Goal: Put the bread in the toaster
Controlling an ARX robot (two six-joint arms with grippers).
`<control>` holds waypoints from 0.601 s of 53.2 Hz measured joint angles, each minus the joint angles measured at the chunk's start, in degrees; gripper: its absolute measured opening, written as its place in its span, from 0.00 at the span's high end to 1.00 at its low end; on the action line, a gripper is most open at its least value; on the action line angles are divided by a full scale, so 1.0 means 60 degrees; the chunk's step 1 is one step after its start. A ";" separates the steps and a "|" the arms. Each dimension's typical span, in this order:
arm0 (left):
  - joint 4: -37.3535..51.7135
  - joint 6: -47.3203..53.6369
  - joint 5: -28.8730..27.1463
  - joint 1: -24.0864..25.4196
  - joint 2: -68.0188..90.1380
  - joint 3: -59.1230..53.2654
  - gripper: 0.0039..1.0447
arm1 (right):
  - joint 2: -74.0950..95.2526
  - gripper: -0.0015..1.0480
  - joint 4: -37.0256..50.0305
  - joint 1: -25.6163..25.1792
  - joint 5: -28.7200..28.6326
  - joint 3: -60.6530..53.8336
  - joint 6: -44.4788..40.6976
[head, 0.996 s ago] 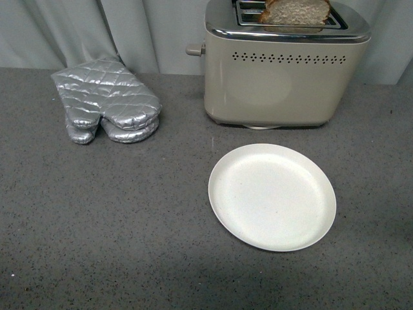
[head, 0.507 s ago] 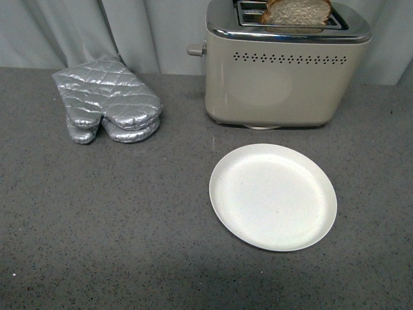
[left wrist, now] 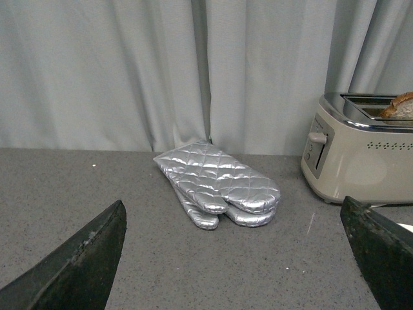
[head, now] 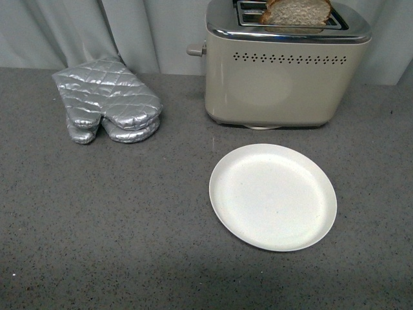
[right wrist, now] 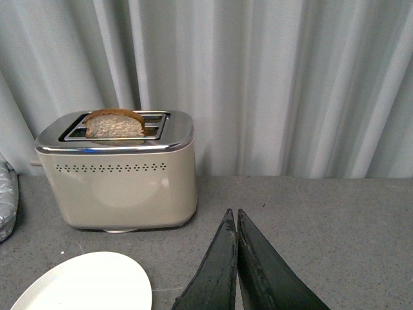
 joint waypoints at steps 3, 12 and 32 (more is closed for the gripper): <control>0.0000 0.0000 0.0000 0.0000 0.0000 0.0000 0.06 | -0.0189 0.99 -0.0197 -0.0004 0.0000 0.0000 0.0000; 0.0000 0.0000 0.0000 0.0000 0.0000 0.0000 0.06 | -0.0896 0.99 -0.0892 -0.0004 0.0000 0.0000 0.0000; -0.0004 0.0000 0.0000 0.0000 0.0000 0.0000 0.06 | -0.3253 0.64 -0.3319 -0.0004 -0.0007 0.0007 -0.0015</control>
